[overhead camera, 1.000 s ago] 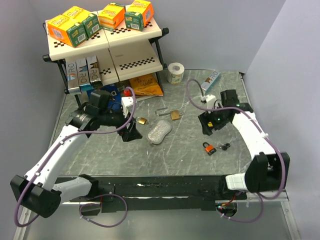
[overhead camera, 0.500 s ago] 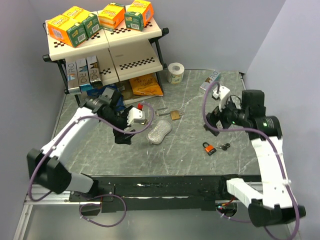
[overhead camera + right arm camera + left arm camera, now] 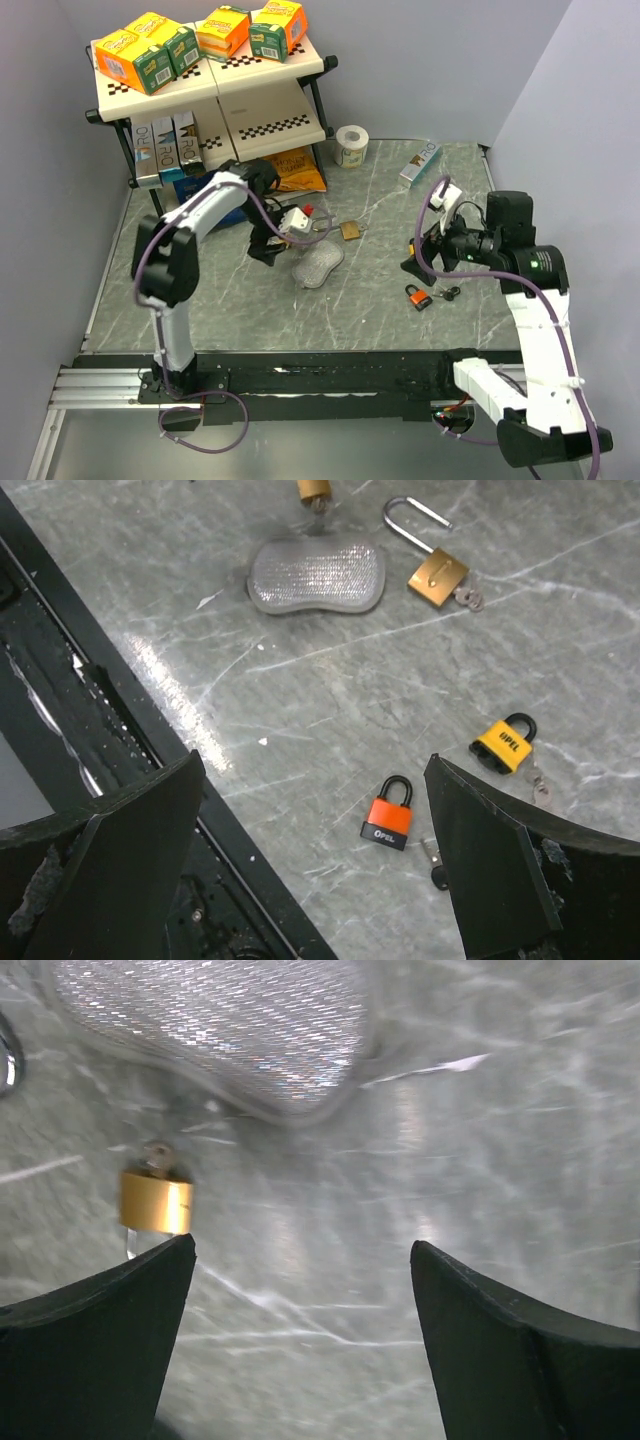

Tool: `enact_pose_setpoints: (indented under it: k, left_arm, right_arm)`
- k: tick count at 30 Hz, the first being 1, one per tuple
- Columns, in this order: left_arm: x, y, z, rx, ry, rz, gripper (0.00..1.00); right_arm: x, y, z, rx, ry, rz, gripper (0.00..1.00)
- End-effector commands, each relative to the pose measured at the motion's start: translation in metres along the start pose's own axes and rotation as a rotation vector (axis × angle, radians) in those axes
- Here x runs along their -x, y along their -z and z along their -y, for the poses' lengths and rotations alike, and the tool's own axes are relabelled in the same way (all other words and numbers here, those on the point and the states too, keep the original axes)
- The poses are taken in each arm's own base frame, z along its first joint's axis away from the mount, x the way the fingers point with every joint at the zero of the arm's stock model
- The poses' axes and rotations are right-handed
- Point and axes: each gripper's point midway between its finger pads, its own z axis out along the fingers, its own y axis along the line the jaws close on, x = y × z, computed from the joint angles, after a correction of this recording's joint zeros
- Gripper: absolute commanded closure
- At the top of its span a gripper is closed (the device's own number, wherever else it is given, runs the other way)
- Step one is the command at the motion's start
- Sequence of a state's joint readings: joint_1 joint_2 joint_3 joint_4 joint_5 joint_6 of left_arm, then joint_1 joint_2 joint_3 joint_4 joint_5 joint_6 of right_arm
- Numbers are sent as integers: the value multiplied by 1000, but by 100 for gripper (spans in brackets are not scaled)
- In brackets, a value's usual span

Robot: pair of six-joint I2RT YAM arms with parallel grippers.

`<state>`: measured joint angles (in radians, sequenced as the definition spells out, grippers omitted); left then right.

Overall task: Lock with the key
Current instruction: Pick up the lock from the center of the board.

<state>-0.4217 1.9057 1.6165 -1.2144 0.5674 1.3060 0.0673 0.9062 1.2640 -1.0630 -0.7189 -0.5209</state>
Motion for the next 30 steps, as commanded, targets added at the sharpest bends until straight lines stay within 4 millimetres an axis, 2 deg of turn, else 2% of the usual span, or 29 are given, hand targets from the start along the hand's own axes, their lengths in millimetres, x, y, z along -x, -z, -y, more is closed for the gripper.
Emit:
enact_pose_setpoints:
  k: [1,3,4,5,7,8,12,16,19,20,24,30]
  left_arm:
    - [-9,-13,-28,-56,-124,-16,8]
    - [-10,-12,-47,-36,-149,-24,9]
    - [-19,-25,-52,-65,-140,-32,10]
    - [-19,-21,-63,-50,-157,-43,10]
    - [-28,-33,-73,-71,-163,-51,12]
    - [-26,-33,-81,-52,-174,-41,12]
    - [-37,-48,-94,-59,-202,-47,16]
    - [-49,-60,-94,-79,-206,-58,19]
    - [-54,-66,-92,-76,-209,-55,24]
    - [-58,-70,-86,-91,-199,-54,29]
    - [-59,-75,-77,-106,-190,-35,39]
    - [-51,-74,-72,-68,-165,0,55]
  right_arm:
    - [-7,-6,0,35,-16,-33,0]
    - [-11,-6,-3,51,-32,-51,0]
    - [-13,-6,-2,53,-33,-60,0]
    - [-15,-7,-2,55,-37,-70,0]
    - [-21,-9,0,48,-55,-93,0]
    - [-23,-9,0,47,-60,-100,0]
    - [-26,-9,2,45,-79,-128,0]
    - [-29,-11,5,32,-99,-141,0]
    - [-31,-15,6,38,-127,-147,0]
    - [-31,-17,8,36,-129,-147,0]
    - [-33,-21,10,42,-164,-158,0]
    - [-24,-26,16,23,-228,-141,0]
